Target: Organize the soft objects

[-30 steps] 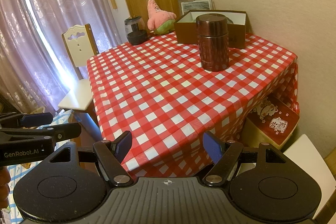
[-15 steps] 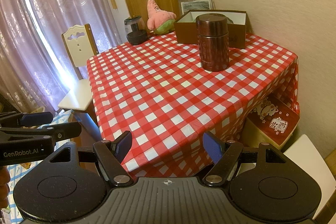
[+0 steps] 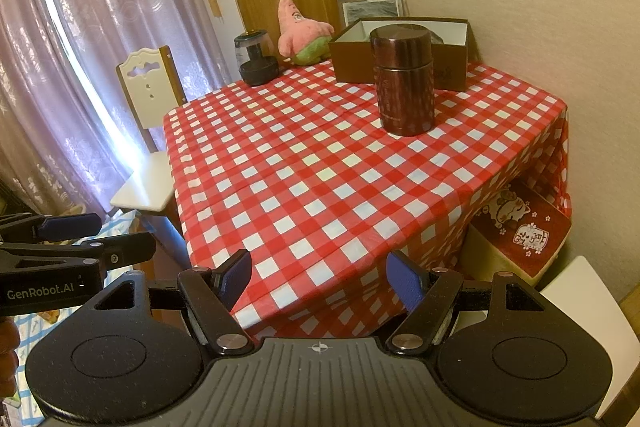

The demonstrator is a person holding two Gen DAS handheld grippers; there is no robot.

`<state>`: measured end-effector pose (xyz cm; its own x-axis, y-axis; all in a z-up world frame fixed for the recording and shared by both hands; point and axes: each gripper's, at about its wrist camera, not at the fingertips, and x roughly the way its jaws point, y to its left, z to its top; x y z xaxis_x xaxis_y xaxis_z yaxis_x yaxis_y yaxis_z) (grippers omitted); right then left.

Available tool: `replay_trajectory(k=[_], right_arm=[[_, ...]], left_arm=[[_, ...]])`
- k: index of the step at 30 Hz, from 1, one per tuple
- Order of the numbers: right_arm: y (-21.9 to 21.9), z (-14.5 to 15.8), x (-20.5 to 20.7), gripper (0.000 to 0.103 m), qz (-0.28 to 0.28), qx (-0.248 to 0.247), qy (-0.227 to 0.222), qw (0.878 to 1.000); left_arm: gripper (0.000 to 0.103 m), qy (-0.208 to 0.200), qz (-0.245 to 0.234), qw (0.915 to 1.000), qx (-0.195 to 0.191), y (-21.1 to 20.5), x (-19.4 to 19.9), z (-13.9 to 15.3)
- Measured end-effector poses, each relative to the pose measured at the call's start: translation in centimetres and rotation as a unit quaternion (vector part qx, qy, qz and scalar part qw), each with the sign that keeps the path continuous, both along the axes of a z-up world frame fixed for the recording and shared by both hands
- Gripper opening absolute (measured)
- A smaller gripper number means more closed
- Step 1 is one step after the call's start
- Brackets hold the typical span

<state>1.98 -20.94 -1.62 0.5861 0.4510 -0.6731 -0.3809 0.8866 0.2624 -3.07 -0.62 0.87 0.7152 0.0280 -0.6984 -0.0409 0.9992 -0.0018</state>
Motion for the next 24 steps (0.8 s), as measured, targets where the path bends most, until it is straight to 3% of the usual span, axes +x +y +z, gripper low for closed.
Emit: replay_trajectory(k=[24], right_arm=[[-0.39, -0.18, 0.34, 0.074, 0.0, 0.0, 0.0, 1.0]], left_arm=[[0.072, -0.001, 0.0, 1.0, 0.0, -0.2, 0.14, -0.16]])
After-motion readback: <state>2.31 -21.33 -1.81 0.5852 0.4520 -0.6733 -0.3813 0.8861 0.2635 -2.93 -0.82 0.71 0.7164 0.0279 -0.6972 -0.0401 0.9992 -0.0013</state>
